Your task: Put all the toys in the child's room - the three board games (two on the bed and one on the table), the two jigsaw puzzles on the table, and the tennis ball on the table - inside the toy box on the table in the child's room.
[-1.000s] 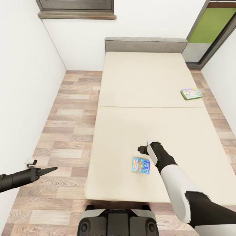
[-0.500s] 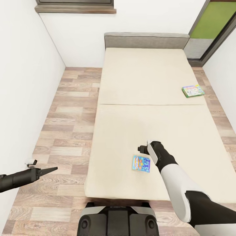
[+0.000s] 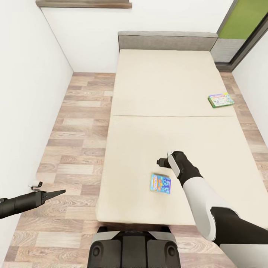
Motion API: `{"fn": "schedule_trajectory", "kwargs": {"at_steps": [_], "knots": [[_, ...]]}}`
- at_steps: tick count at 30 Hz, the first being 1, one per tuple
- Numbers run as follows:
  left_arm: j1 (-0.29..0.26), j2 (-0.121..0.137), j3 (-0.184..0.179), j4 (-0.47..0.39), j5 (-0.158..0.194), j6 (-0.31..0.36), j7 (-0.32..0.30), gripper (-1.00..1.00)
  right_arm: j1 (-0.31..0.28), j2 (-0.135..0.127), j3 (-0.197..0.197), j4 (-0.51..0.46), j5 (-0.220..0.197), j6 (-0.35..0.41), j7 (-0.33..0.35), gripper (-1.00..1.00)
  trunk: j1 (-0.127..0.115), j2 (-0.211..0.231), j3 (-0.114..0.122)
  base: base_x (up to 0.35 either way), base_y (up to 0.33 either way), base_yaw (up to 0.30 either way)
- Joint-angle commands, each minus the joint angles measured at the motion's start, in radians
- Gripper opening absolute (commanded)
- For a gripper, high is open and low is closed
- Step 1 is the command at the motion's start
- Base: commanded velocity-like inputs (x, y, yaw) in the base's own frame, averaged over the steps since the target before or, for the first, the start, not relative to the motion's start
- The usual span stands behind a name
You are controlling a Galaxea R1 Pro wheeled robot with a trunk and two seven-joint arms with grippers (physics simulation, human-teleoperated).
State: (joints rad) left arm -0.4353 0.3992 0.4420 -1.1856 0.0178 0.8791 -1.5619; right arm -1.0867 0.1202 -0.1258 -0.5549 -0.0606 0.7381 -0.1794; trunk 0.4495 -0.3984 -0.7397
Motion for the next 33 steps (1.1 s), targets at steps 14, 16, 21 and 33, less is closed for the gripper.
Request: {"fn": "schedule_trajectory", "kwargs": {"at_steps": [14, 16, 21, 33], "knots": [[0.000, 0.000, 0.000, 0.000, -0.001, 0.011, -0.004, 1.00, -0.022, 0.001, -0.005, 0.002, -0.005, 0.009, -0.006, 1.00, 0.000, -0.002, -0.024, 0.000, 0.000, 0.000], [0.000, 0.000, 0.000, 0.000, -0.001, 0.011, -0.004, 1.00, -0.022, 0.001, -0.005, 0.002, -0.005, 0.009, -0.006, 1.00, 0.000, -0.002, -0.028, 0.000, 0.000, 0.000], [0.000, 0.000, 0.000, 0.000, -0.001, 0.011, -0.004, 1.00, -0.022, 0.001, -0.005, 0.005, -0.005, 0.008, -0.008, 1.00, 0.000, -0.002, -0.036, 0.000, 0.000, 0.000], [0.000, 0.000, 0.000, 0.000, -0.001, 0.011, -0.004, 1.00, -0.022, 0.001, -0.005, 0.007, -0.005, 0.007, -0.007, 1.00, 0.000, -0.002, -0.056, 0.000, 0.000, 0.000]]}}
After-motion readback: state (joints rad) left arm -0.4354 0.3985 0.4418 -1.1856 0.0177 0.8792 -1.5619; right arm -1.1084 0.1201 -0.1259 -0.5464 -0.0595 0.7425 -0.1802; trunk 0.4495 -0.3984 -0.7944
